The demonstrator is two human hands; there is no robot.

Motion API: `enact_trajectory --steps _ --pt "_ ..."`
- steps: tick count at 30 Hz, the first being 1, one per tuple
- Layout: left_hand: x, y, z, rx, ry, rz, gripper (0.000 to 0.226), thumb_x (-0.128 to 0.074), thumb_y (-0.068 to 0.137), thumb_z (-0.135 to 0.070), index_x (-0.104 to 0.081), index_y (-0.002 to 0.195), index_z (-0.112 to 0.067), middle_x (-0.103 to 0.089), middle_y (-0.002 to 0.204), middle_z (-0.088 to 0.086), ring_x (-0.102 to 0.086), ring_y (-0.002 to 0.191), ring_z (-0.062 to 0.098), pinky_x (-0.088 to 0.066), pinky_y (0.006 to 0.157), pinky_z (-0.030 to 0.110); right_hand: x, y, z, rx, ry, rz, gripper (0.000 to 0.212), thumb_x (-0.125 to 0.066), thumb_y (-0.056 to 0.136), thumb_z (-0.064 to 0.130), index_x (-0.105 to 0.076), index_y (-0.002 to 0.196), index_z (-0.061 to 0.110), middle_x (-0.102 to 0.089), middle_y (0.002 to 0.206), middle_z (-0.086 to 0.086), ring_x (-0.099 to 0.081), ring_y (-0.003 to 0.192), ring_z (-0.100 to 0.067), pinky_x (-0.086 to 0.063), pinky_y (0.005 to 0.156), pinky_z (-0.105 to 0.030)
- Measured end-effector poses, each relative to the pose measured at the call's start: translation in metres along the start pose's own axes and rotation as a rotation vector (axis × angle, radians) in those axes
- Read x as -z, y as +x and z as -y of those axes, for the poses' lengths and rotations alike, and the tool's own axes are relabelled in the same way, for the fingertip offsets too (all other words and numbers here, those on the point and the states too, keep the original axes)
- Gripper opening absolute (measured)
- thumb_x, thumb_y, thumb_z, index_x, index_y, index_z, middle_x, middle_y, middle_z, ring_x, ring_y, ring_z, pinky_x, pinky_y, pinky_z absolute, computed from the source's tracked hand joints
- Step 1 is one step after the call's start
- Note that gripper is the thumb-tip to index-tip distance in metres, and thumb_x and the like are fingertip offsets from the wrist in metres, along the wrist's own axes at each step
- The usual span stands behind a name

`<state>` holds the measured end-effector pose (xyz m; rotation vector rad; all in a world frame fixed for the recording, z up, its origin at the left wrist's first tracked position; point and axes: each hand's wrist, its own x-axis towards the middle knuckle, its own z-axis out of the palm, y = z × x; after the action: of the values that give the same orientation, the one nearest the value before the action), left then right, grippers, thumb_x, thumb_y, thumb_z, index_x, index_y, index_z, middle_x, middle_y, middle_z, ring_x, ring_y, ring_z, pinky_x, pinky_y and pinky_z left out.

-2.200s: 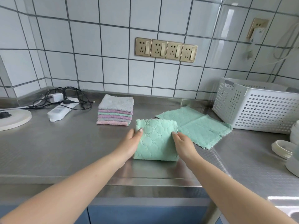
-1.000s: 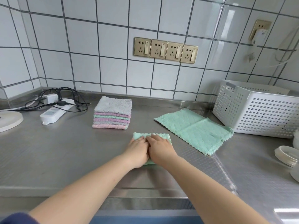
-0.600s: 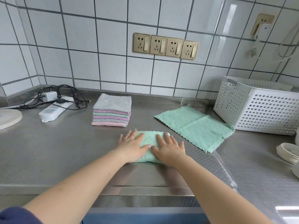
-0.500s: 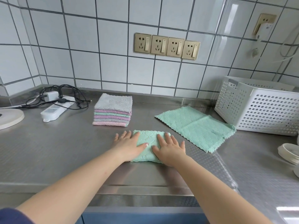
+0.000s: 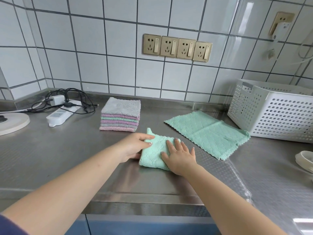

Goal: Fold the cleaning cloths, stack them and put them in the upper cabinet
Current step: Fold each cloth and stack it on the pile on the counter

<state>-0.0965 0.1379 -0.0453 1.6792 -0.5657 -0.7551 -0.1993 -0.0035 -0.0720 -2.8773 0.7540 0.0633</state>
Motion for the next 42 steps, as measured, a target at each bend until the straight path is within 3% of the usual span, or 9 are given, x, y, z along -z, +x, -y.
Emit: enact_trajectory --steps 4,6,9,12,14,16,19,32,42 --pt "-0.003 0.001 0.008 -0.213 0.524 -0.143 0.043 -0.062 0.087 -0.010 -0.057 0.127 -0.026 -0.054 0.132 -0.005 -0.053 0.113 0.013 -0.037 0.093 0.018 -0.003 -0.005 0.000 0.007 0.050 -0.080 0.062 -0.023 0.095 0.053 -0.012 0.150 0.028 0.002 0.160 -0.005 -0.002 0.147 -0.024 -0.002 0.118 -0.046" --pt "-0.003 0.002 0.008 -0.282 0.491 -0.158 0.044 -0.063 0.086 -0.009 -0.057 0.127 -0.025 -0.053 0.132 -0.006 -0.053 0.110 0.013 -0.035 0.091 0.017 -0.002 -0.009 0.000 0.015 0.176 -0.163 0.060 -0.034 0.095 0.051 -0.022 0.148 0.026 -0.002 0.159 -0.008 -0.014 0.145 -0.026 -0.014 0.117 -0.040" --pt "0.010 0.006 0.002 -0.360 0.348 -0.152 0.045 -0.062 0.086 -0.007 -0.057 0.126 -0.027 -0.051 0.135 -0.011 -0.045 0.122 0.003 -0.032 0.106 0.021 0.011 -0.005 0.006 -0.022 0.564 -0.234 0.058 -0.052 0.091 0.044 -0.032 0.143 0.027 -0.012 0.156 -0.003 -0.029 0.139 -0.020 -0.030 0.105 -0.032" --pt "0.030 0.013 -0.006 -0.385 0.219 -0.180 0.045 -0.063 0.086 -0.007 -0.058 0.121 -0.035 -0.051 0.131 -0.016 -0.043 0.124 0.001 -0.031 0.111 0.026 0.032 0.008 0.014 -0.065 0.916 -0.201 0.039 -0.060 0.089 0.033 -0.049 0.126 0.027 -0.050 0.114 0.008 -0.054 0.102 -0.010 -0.042 0.084 -0.026" --pt "0.051 0.020 -0.014 -0.396 0.189 -0.204 0.045 -0.062 0.086 -0.008 -0.057 0.121 -0.036 -0.050 0.128 -0.018 -0.043 0.124 0.002 -0.031 0.110 0.026 0.045 0.023 0.025 -0.041 1.029 -0.182 0.016 -0.061 0.088 0.023 -0.060 0.103 0.030 -0.052 0.087 0.013 -0.054 0.074 -0.005 -0.042 0.064 -0.022" --pt "0.071 0.028 -0.023 -0.389 0.197 -0.250 0.044 -0.063 0.087 -0.010 -0.057 0.122 -0.036 -0.050 0.127 -0.017 -0.044 0.124 0.003 -0.033 0.106 0.023 0.056 0.039 0.035 -0.012 1.089 -0.202 0.015 -0.062 0.088 0.018 -0.065 0.089 0.033 -0.062 0.089 0.005 -0.056 0.071 -0.010 -0.043 0.057 -0.021" --pt "0.105 0.043 -0.038 -0.375 0.193 -0.304 0.042 -0.063 0.087 -0.012 -0.058 0.121 -0.035 -0.052 0.129 -0.012 -0.046 0.122 0.007 -0.038 0.100 0.023 0.074 0.069 0.058 0.034 1.085 -0.237 0.014 -0.065 0.086 0.020 -0.068 0.090 0.033 -0.067 0.102 0.002 -0.060 0.078 -0.012 -0.046 0.059 -0.021" --pt "0.186 0.111 -0.057 -0.224 0.295 -0.421 0.044 -0.065 0.084 -0.006 -0.057 0.126 -0.018 -0.040 0.146 0.007 -0.034 0.137 0.019 -0.027 0.110 0.028 0.093 0.173 0.121 0.078 0.906 -0.221 0.031 -0.062 0.089 0.018 -0.064 0.120 0.014 -0.065 0.108 -0.002 -0.059 0.092 -0.016 -0.045 0.082 -0.022" --pt "0.197 0.114 -0.043 -0.144 0.378 -0.421 0.044 -0.063 0.086 -0.008 -0.055 0.128 -0.016 -0.042 0.144 0.007 -0.038 0.133 0.019 -0.030 0.100 0.023 0.077 0.186 0.127 0.118 0.809 -0.149 0.034 -0.059 0.091 0.019 -0.062 0.124 0.013 -0.063 0.123 -0.001 -0.051 0.091 -0.010 -0.037 0.080 -0.019"
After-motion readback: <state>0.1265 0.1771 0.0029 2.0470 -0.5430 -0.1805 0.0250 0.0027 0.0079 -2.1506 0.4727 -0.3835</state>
